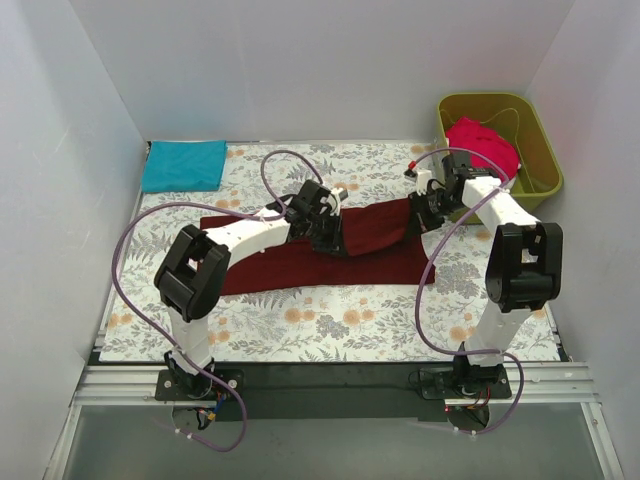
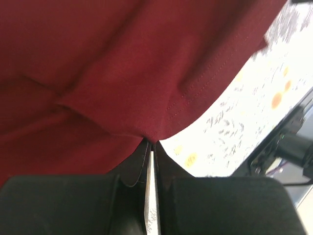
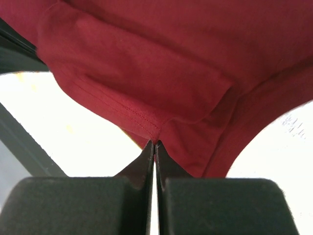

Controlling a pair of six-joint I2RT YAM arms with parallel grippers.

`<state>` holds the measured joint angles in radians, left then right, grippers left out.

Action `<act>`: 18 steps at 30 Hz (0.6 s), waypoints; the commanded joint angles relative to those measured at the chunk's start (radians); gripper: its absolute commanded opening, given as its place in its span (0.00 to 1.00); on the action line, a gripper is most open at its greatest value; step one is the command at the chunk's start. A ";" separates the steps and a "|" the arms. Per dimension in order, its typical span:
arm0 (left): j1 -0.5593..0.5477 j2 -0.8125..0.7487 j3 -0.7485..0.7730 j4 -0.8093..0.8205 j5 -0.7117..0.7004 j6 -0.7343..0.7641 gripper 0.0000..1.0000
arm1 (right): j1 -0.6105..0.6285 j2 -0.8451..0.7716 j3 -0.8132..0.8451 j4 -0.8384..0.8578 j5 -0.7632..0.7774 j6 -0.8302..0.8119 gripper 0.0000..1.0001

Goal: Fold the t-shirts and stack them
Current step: Fold the tshirt

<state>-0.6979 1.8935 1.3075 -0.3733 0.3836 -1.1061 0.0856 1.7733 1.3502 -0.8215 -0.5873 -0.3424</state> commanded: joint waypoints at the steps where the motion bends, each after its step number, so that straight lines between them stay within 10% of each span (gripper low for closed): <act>1: 0.041 0.002 0.074 -0.006 0.032 0.025 0.00 | 0.006 0.049 0.087 -0.007 -0.026 0.013 0.01; 18: 0.152 0.148 0.219 -0.030 0.053 0.084 0.00 | 0.025 0.181 0.222 0.018 -0.045 0.056 0.01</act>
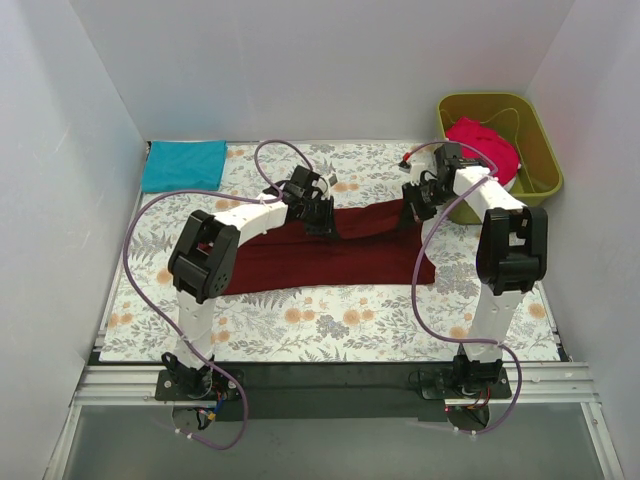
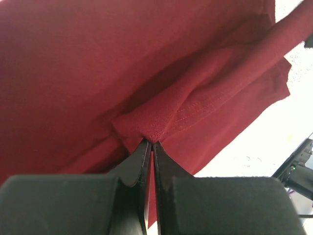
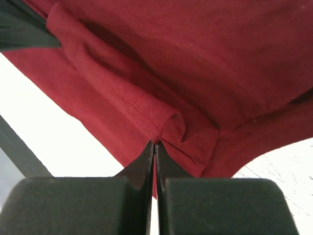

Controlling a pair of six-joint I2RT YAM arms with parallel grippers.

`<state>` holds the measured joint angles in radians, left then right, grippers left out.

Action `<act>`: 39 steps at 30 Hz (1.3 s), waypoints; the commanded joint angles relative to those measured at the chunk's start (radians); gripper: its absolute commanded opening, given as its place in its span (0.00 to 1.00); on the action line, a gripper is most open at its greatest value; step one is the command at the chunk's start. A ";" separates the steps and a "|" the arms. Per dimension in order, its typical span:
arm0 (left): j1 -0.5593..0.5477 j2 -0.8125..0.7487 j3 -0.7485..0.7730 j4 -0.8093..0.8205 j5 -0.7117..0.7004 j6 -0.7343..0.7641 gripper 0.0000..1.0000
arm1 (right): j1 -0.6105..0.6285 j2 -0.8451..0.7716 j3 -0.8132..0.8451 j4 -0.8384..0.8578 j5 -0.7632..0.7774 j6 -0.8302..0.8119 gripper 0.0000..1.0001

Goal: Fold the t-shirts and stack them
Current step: Fold the tshirt

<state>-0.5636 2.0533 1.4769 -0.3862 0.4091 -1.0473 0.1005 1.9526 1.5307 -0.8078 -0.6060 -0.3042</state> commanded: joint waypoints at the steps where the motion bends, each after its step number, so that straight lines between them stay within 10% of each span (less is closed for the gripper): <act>1: 0.018 -0.015 0.049 -0.025 0.033 0.032 0.00 | 0.011 -0.009 0.039 0.005 -0.025 0.017 0.01; 20: 0.018 -0.068 -0.050 -0.141 0.108 0.062 0.03 | 0.027 -0.155 -0.268 0.016 -0.023 0.002 0.01; 27: 0.019 -0.159 -0.061 -0.174 0.103 0.121 0.39 | 0.027 -0.210 -0.215 -0.062 -0.054 -0.052 0.46; 39: 0.053 -0.242 -0.060 -0.172 0.175 0.221 0.39 | 0.067 -0.111 -0.152 0.024 0.028 0.008 0.17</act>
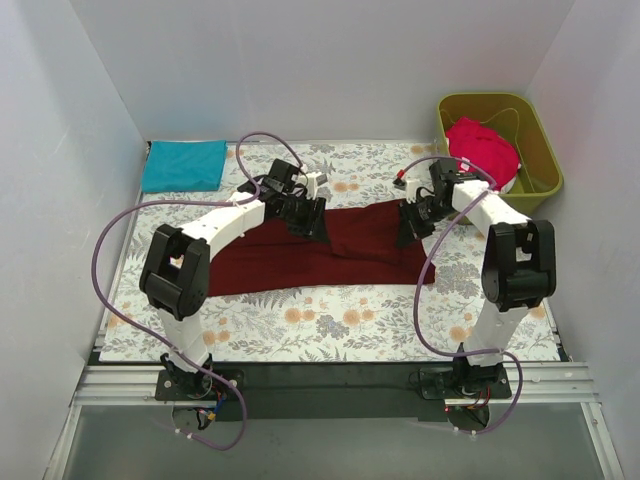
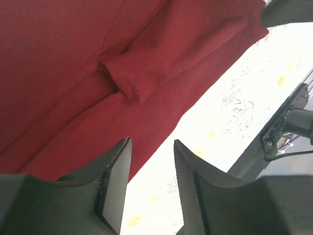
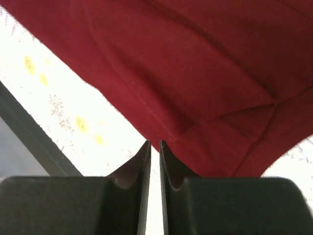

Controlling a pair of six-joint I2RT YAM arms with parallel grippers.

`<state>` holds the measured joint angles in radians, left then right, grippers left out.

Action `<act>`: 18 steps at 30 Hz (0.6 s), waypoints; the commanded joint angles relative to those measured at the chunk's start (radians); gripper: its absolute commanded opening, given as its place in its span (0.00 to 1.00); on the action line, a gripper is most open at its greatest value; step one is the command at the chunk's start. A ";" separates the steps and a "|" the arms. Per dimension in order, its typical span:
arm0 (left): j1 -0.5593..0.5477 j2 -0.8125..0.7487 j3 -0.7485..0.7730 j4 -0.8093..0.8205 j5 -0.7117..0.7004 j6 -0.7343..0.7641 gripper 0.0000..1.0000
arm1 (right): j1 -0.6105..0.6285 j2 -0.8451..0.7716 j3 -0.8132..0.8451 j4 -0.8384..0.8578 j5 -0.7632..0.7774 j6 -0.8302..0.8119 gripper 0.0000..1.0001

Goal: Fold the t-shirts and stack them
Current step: Fold the tshirt

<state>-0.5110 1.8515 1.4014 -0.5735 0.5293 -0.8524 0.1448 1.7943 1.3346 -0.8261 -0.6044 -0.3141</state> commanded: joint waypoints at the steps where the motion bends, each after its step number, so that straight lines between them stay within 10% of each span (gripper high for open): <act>1: -0.018 -0.026 0.036 0.021 0.063 0.018 0.38 | 0.024 0.063 0.049 0.050 0.038 0.018 0.16; 18: -0.024 0.305 0.129 0.029 0.017 -0.047 0.28 | 0.027 0.252 0.158 0.128 0.290 -0.048 0.15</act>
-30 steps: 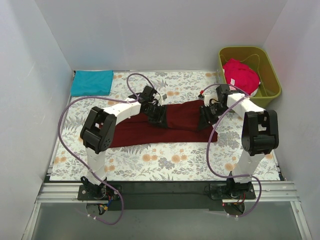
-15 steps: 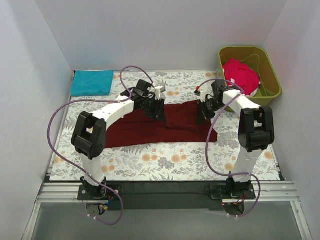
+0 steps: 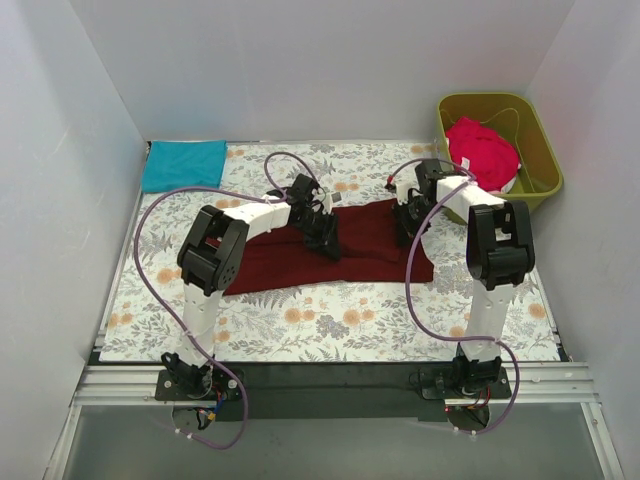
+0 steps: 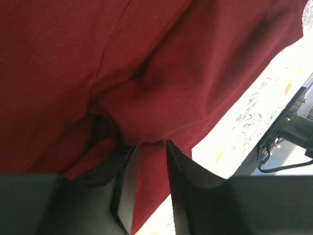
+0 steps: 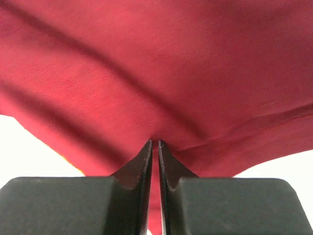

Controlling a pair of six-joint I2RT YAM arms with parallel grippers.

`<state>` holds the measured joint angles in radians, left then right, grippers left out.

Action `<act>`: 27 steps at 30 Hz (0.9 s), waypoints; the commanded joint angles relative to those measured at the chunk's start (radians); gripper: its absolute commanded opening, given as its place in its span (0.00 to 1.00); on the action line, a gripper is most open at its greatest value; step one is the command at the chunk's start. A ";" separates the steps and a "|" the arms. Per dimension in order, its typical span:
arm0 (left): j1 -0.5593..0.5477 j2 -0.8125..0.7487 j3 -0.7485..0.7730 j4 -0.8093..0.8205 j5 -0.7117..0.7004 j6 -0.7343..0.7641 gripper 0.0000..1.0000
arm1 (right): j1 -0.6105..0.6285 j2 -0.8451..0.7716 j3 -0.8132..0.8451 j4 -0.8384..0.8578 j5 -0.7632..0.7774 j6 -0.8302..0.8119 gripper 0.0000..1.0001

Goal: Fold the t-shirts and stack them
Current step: Fold the tshirt

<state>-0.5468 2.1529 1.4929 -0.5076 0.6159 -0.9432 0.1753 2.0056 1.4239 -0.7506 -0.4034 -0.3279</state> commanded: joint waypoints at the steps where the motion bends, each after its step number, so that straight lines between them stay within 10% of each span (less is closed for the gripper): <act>1: 0.015 -0.004 0.052 -0.048 -0.073 0.061 0.29 | -0.003 0.056 0.085 0.056 0.113 -0.043 0.15; 13: 0.127 -0.402 -0.051 -0.255 -0.175 0.444 0.49 | 0.059 0.306 0.659 0.096 0.241 -0.063 0.29; 27: 0.128 -0.487 -0.379 -0.255 -0.393 0.967 0.46 | 0.059 -0.146 0.370 0.050 0.123 -0.033 0.65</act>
<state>-0.4198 1.6638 1.1187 -0.7666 0.2863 -0.1234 0.2359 1.9224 1.8580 -0.6613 -0.2432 -0.3836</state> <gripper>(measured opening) 0.466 0.626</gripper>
